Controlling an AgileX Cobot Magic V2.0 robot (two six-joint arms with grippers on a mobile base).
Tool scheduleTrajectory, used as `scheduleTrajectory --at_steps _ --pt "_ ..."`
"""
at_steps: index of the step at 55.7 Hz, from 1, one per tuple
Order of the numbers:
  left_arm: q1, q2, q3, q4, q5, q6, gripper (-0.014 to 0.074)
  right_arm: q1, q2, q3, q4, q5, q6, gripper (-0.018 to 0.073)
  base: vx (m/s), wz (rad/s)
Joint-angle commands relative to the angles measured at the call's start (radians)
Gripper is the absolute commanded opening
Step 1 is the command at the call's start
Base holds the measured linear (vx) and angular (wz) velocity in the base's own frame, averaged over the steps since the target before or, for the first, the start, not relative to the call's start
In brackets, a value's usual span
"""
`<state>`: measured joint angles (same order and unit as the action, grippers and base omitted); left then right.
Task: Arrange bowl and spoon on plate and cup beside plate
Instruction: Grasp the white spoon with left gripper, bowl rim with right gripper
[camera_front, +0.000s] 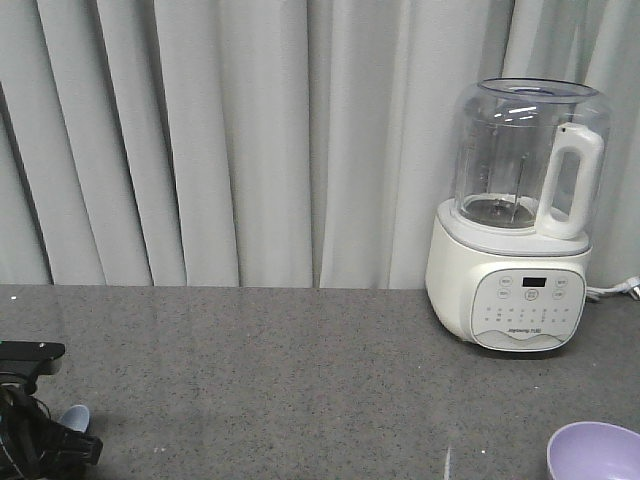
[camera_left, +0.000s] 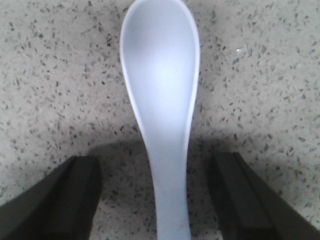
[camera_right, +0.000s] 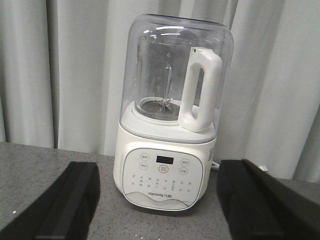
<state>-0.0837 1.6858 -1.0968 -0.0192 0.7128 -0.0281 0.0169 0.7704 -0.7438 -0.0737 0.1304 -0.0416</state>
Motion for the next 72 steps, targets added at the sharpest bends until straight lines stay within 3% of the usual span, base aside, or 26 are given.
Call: scheduleTrajectory --at_steps 1,6,12,13,30,37,44,50,56,72 --pt "-0.006 -0.030 -0.030 -0.010 -0.027 -0.006 0.0468 -0.003 0.003 -0.036 -0.004 -0.084 -0.009 0.0535 0.00 0.00" --pt "-0.015 -0.028 -0.030 -0.008 -0.018 0.003 0.0297 -0.003 0.003 -0.036 -0.004 -0.084 -0.009 0.0535 0.00 0.00" --pt "-0.023 -0.028 -0.030 -0.009 -0.009 0.045 0.0008 -0.003 0.003 -0.036 -0.004 -0.088 -0.009 0.0535 0.00 0.00" --pt "-0.025 -0.028 -0.030 -0.010 -0.009 0.053 -0.0009 -0.003 0.003 -0.036 -0.004 -0.089 -0.009 0.0535 0.00 0.00" --pt "-0.024 -0.158 -0.031 -0.083 -0.061 0.054 -0.0008 -0.003 0.000 -0.046 0.003 -0.034 0.021 0.0529 0.00 0.00" --pt "-0.024 -0.291 -0.030 -0.129 -0.075 0.085 -0.0008 -0.019 0.037 -0.118 -0.004 0.212 0.202 0.0514 0.00 0.00" --pt "-0.024 -0.428 -0.030 -0.168 -0.098 0.117 -0.0007 -0.115 0.165 -0.230 -0.063 0.495 0.346 0.0503 0.00 0.00" --pt "-0.024 -0.513 -0.030 -0.186 -0.090 0.132 -0.0006 -0.204 0.285 -0.295 -0.041 0.643 0.313 0.0503 0.00 0.00" --pt "-0.041 -0.564 -0.030 -0.182 -0.075 0.132 -0.0006 -0.257 0.378 -0.299 0.024 0.671 0.239 0.0503 0.00 0.00" --pt "-0.097 -0.586 -0.030 -0.182 -0.069 0.149 -0.0006 -0.262 0.561 -0.299 0.048 0.671 0.200 0.0497 0.00 0.00"
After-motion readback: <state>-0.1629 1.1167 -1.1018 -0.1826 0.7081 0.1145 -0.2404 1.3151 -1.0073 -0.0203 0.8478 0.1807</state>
